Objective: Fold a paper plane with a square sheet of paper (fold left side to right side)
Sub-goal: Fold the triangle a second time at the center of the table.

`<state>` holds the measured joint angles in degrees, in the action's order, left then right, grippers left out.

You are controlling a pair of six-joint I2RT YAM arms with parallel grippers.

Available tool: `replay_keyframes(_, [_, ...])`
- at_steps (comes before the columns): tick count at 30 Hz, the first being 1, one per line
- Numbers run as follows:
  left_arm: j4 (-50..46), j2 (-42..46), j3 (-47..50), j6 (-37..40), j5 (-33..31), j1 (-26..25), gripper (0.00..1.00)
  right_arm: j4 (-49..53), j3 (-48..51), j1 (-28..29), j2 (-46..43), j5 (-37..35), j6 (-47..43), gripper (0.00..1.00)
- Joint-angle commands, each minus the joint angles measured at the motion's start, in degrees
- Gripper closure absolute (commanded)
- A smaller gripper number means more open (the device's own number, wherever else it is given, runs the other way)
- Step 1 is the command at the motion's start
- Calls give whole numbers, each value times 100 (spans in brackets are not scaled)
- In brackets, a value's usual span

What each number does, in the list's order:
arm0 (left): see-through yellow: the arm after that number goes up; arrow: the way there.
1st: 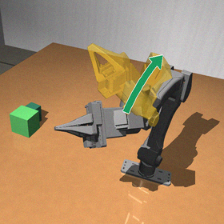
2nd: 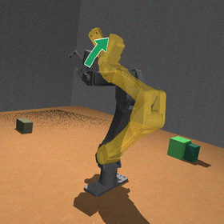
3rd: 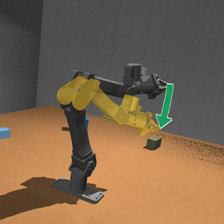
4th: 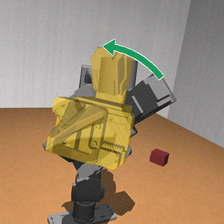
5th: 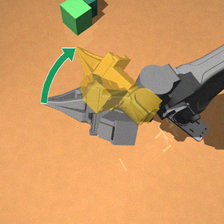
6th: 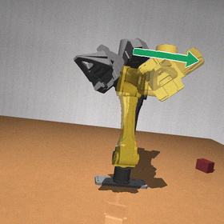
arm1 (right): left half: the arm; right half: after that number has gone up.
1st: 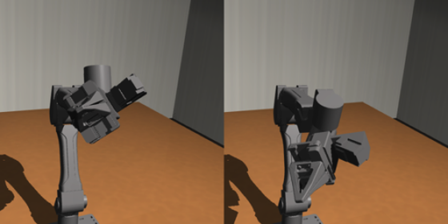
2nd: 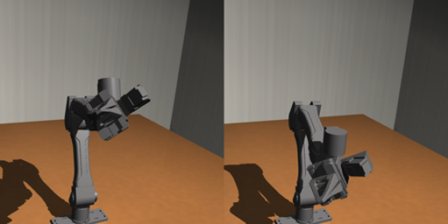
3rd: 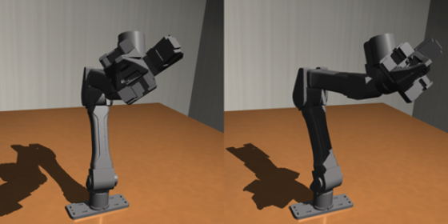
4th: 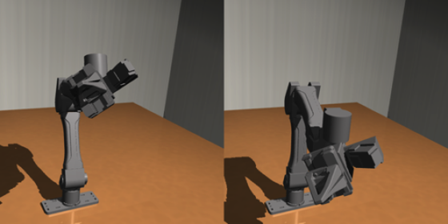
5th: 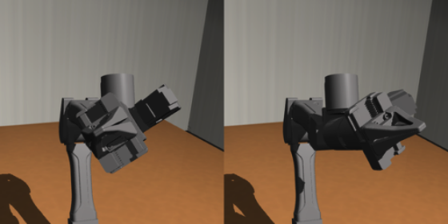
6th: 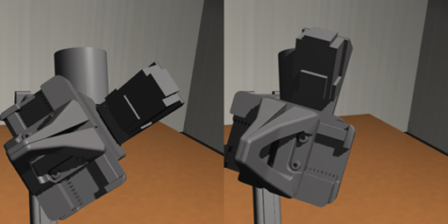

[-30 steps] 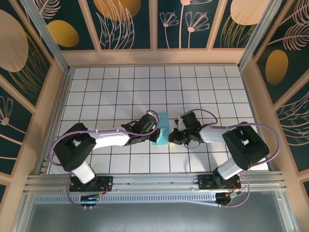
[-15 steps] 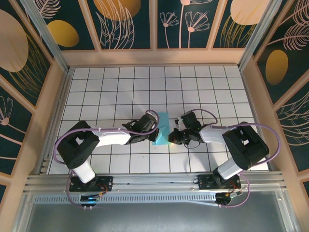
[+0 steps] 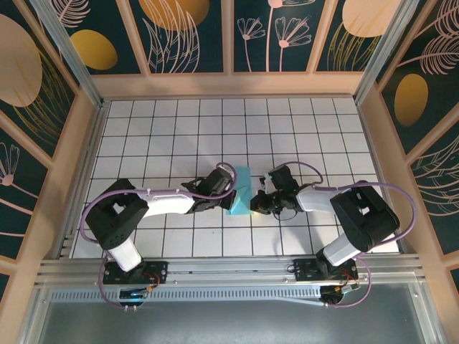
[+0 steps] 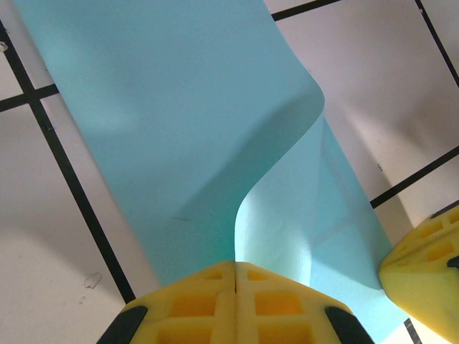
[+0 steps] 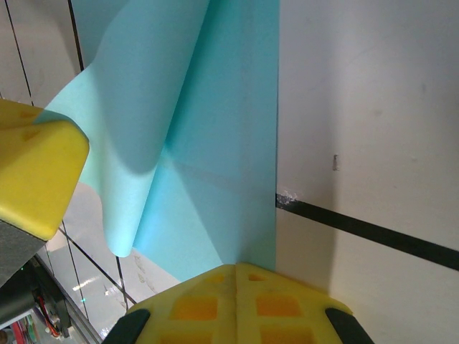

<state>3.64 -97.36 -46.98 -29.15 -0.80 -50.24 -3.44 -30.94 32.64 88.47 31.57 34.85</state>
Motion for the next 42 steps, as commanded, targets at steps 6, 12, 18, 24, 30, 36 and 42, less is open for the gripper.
replay_keyframes(6, [-151, -47, -194, 163, -183, 85, 100, 353, 26, 58, 216, -341, -137, 100])
replay_keyframes(12, [-145, -48, -206, 164, -182, 93, 100, 356, 9, 54, 228, -336, -136, 100])
replay_keyframes(18, [-118, -47, -216, 170, -196, 93, 100, 353, 9, 57, 232, -336, -138, 100])
replay_keyframes(24, [-91, -239, -293, 207, -175, 93, 100, 353, 9, 58, 241, -328, -136, 100])
replay_keyframes(30, [-91, -289, -347, 242, -187, 96, 100, 351, 9, 58, 246, -332, -133, 100])
replay_keyframes(36, [-95, -309, -347, 252, -216, 101, 100, 353, 9, 58, 256, -327, -131, 100])
replay_keyframes(42, [-109, -331, -357, 260, -239, 103, 100, 352, -1, 65, 275, -327, -136, 100])
